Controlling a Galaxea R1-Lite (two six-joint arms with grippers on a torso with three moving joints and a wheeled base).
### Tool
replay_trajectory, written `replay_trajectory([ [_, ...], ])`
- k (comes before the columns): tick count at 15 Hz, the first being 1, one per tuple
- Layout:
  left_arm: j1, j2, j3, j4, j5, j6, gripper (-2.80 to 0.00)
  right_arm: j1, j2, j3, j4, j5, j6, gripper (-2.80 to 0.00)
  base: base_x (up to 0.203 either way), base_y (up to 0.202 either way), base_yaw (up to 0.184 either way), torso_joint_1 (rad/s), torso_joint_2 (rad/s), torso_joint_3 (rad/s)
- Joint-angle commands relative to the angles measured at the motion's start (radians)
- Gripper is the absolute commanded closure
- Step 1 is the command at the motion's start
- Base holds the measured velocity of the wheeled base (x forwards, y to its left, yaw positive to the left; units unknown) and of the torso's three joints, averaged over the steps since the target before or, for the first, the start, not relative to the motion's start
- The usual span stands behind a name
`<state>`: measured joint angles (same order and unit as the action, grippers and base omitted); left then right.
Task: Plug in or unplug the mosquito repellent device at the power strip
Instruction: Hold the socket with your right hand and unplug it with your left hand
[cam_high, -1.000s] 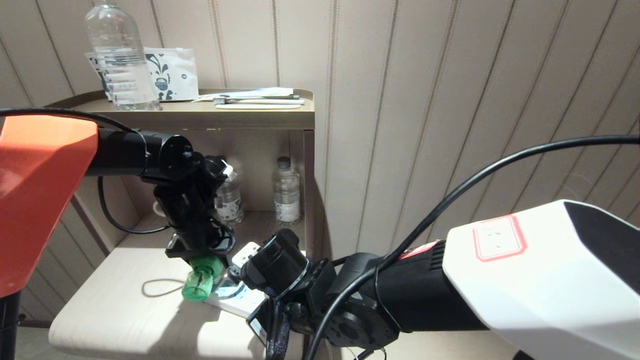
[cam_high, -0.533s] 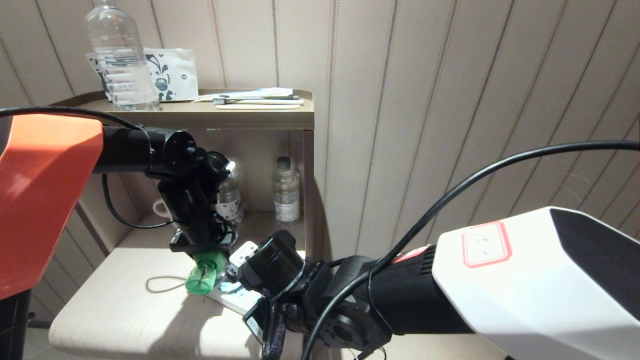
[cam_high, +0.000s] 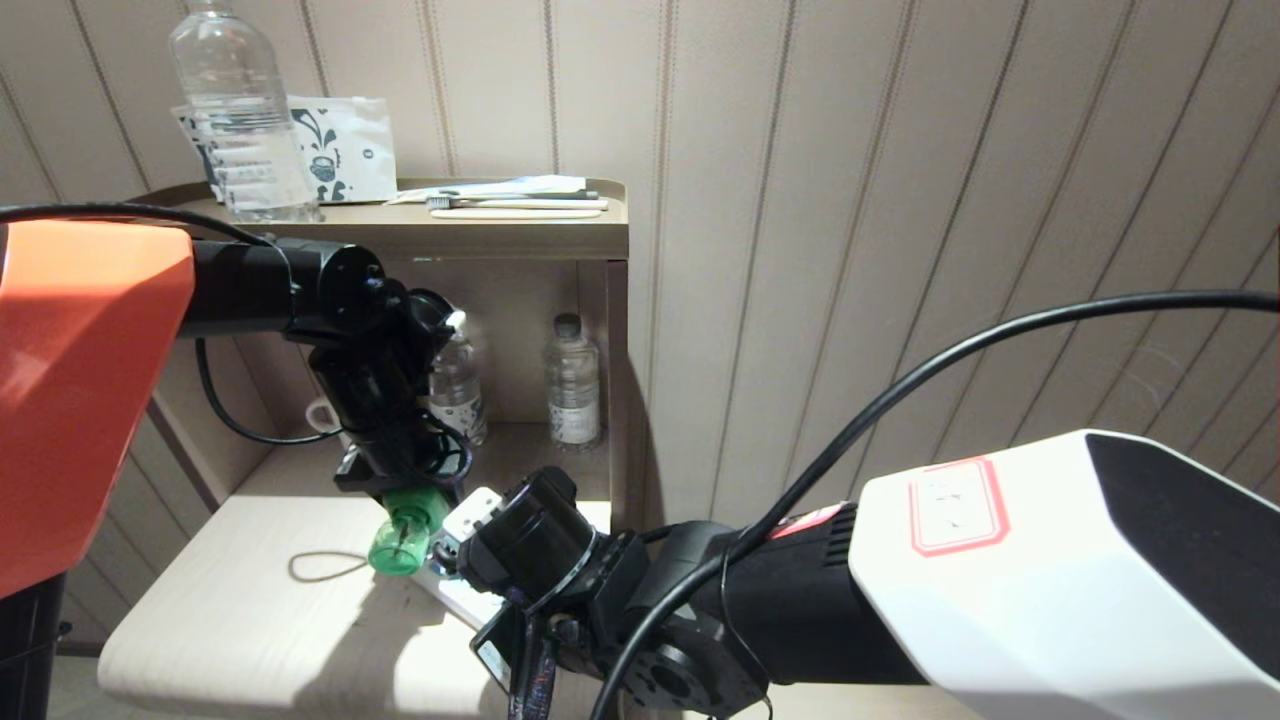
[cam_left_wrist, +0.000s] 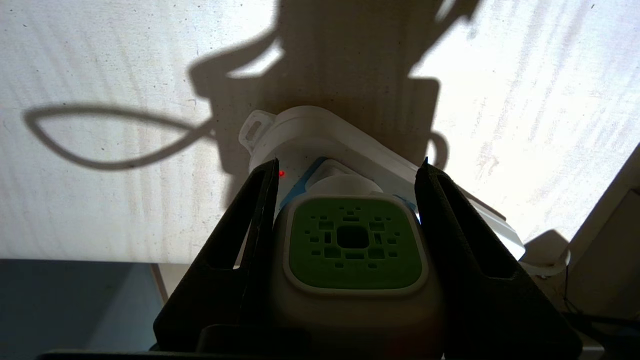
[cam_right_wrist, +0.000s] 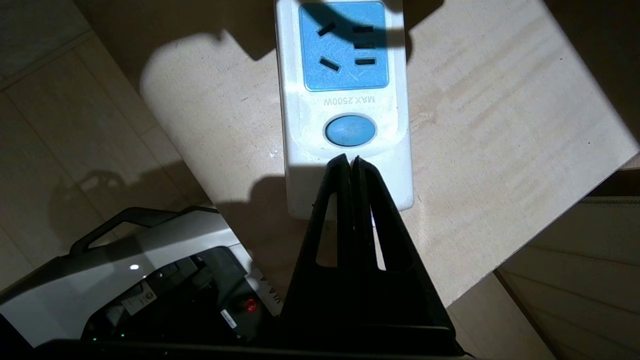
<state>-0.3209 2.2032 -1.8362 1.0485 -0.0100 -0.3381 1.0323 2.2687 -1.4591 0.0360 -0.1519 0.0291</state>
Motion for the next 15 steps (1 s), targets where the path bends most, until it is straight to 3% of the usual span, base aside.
replay_trajectory([
  [1, 0.0, 0.0, -0.003, 0.005, -0.001, -0.006, 0.0, 0.0, 0.011, 0.004, 0.002, -0.001, 0.0, 0.0, 0.0, 0.0, 0.0, 0.0, 0.0, 0.0],
  [15, 0.0, 0.007, -0.046, 0.031, 0.016, -0.005, 0.0, -0.002, 0.056, 0.036, -0.044, -0.001, 0.0, 0.0, 0.0, 0.0, 0.0, 0.0, 0.0, 0.0],
])
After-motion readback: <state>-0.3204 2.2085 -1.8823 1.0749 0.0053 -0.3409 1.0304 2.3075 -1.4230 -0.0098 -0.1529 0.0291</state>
